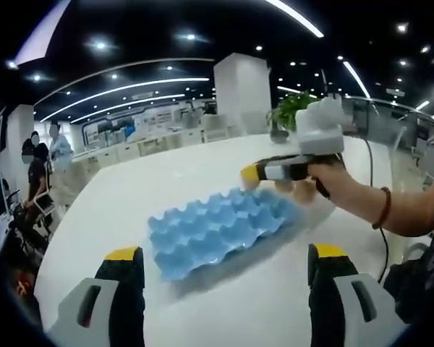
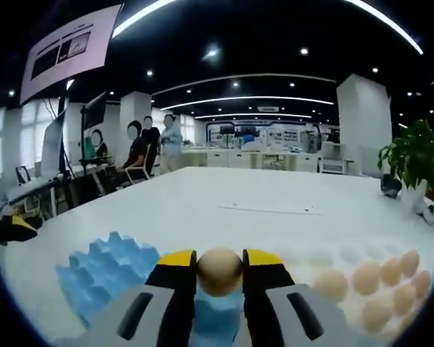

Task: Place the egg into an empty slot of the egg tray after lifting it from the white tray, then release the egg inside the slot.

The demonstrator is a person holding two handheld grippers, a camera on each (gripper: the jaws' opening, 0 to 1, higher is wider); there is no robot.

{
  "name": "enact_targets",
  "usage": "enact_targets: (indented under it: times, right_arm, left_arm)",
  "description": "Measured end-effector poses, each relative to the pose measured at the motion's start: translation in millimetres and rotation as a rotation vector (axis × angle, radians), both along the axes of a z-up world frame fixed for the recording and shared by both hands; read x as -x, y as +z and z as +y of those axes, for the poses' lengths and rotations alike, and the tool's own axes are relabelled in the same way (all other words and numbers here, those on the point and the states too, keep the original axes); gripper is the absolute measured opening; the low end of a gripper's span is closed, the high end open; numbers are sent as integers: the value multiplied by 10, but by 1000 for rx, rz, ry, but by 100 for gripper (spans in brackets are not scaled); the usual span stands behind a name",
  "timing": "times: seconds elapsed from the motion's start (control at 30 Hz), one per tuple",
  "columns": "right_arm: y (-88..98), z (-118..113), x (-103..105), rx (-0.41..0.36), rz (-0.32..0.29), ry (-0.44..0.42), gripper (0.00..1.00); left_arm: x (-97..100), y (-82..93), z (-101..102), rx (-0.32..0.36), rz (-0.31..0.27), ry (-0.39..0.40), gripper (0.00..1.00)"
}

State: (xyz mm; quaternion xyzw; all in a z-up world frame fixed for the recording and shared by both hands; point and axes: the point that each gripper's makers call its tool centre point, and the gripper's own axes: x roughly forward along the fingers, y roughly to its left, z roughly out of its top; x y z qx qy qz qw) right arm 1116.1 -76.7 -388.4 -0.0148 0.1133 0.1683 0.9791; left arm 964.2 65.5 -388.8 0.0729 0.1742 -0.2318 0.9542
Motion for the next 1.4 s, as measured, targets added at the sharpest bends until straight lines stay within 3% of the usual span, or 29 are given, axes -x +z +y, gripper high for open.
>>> enact_targets:
  times: [0.43, 0.57, 0.97, 1.03, 1.07, 1.1, 1.13, 1.17, 1.27, 1.4]
  right_arm:
    - [0, 174, 22, 23, -11, 45, 24]
    - [-119, 153, 25, 36, 25, 49, 24]
    - [-170, 239, 31, 54, 36, 83, 23]
    - [-169, 317, 64, 58, 38, 132, 8]
    - [-103, 269, 34, 79, 1, 86, 0]
    - [-127, 199, 19, 174, -13, 65, 1]
    - [-120, 208, 13, 176, -24, 74, 1]
    - [-171, 331, 68, 51, 39, 122, 3]
    - [-163, 288, 72, 88, 31, 110, 4]
    - [-167, 283, 56, 67, 42, 108, 5]
  left_arm:
    - [18, -12, 21, -5, 3, 3, 96]
    - [17, -3, 29, -9, 1, 6, 96]
    - [22, 10, 74, -16, -3, 18, 95]
    - [20, 3, 76, -18, -1, 17, 95]
    - [19, 2, 75, -18, -1, 16, 95]
    - [19, 4, 76, -18, -1, 16, 95]
    - [20, 8, 77, -17, -2, 16, 95]
    - [21, 16, 80, -16, -5, 15, 95]
    - [19, 23, 103, -14, -8, 19, 95]
    - [4, 20, 111, -14, -8, 24, 95]
